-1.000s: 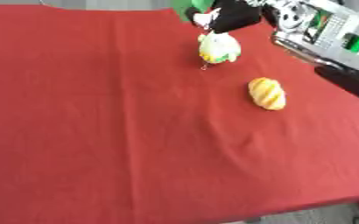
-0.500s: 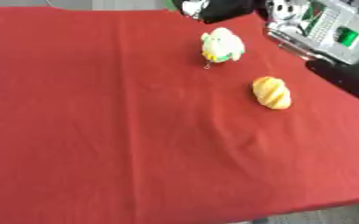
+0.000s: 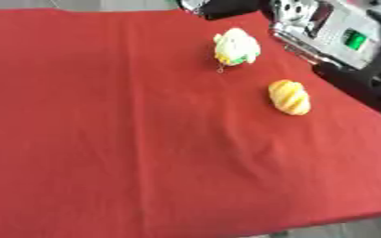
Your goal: Pick up the objects with one hand, pass them to the other hand, and then place them into the box on the other side of the table.
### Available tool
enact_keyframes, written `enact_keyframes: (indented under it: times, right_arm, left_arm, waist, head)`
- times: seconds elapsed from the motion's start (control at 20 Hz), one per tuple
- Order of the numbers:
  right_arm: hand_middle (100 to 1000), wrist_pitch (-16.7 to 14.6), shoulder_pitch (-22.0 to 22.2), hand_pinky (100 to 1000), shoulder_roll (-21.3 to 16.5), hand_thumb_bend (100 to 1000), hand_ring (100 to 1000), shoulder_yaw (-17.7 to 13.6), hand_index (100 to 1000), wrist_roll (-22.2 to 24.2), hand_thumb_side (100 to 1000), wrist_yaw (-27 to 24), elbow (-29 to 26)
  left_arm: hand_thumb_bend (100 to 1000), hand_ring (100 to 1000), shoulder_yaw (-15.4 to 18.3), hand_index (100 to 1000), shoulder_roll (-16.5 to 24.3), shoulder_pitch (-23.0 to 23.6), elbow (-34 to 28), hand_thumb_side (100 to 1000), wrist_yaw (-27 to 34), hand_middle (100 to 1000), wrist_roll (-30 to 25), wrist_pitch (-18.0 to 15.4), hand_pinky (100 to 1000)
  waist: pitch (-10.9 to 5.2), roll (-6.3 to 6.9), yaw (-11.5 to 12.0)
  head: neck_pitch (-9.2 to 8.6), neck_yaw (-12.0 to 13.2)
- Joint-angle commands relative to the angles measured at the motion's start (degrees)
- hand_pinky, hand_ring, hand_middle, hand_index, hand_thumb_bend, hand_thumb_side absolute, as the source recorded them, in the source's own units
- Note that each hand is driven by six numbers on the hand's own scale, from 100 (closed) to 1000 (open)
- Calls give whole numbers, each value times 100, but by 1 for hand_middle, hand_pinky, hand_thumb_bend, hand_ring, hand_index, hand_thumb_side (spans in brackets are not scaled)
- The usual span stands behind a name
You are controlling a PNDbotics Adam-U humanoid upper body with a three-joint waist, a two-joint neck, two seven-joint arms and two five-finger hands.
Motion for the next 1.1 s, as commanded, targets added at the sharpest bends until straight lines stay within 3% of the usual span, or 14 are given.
enact_keyframes:
  times: [0.05,0.4,1.1]
  right_arm:
    - [360,-65,-10,640,-36,100,508,33,570,-86,100,5,-19]
    - [354,-177,77,634,110,100,500,255,565,-132,100,-27,-19]
    - [355,-128,-52,639,299,100,504,542,564,-85,100,337,-19]
  left_arm:
    - [100,798,10,703,301,-163,-78,566,32,744,-22,-5,1000]
    - [100,798,-168,705,630,-476,-16,569,6,745,-120,33,1000]
    - [100,802,-875,715,888,-1540,248,518,-277,752,-548,276,985]
  waist:
    - [-182,103,11]
    - [-172,176,85]
    - [-221,273,241]
  head:
    - [-56,-13]
    - [-182,0]
    - [-110,-94]
